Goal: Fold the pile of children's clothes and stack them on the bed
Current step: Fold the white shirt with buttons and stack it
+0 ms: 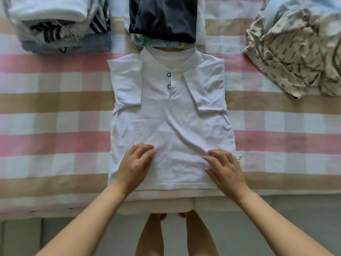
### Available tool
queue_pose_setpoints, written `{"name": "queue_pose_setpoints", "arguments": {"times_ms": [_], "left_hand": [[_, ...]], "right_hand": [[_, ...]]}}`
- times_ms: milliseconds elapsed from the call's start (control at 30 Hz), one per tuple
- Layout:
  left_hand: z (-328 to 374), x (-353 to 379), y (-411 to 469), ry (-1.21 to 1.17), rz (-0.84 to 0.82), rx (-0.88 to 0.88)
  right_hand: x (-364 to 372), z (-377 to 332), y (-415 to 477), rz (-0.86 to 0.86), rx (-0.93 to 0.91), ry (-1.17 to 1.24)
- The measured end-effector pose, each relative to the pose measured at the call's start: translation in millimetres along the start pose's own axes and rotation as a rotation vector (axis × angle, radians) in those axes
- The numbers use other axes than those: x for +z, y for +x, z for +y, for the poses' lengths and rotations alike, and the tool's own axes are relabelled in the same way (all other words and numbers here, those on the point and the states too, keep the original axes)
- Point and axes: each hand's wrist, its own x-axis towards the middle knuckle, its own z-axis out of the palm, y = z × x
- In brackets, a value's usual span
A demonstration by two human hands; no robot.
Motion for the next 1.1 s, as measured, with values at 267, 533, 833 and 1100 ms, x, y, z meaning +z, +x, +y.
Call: {"name": "queue_pose_setpoints", "arguments": {"times_ms": [267, 533, 833, 1100], "left_hand": [[-40.7, -3.4, -109.3, 0.067, -0.026, 0.007], [-37.3, -4.6, -87.8, 0.012, 0.036, -0.072], [-61.5, -28.5, -44.6, -0.681, 0.066, -0.833], [-52.7, -23.5, -67.8, -0.691, 0.183, -0.833]], "right_hand": [[22.7, 8.4, -57.2, -0.042, -0.033, -0.082], [7.3, 7.2, -41.0, 0.058, -0.016, 0.043], [-29.6, 38.4, 3.2, -0.014, 0.649, 0.654], [-27.8, 41.3, -14.9, -0.025, 0.728, 0.715]]}}
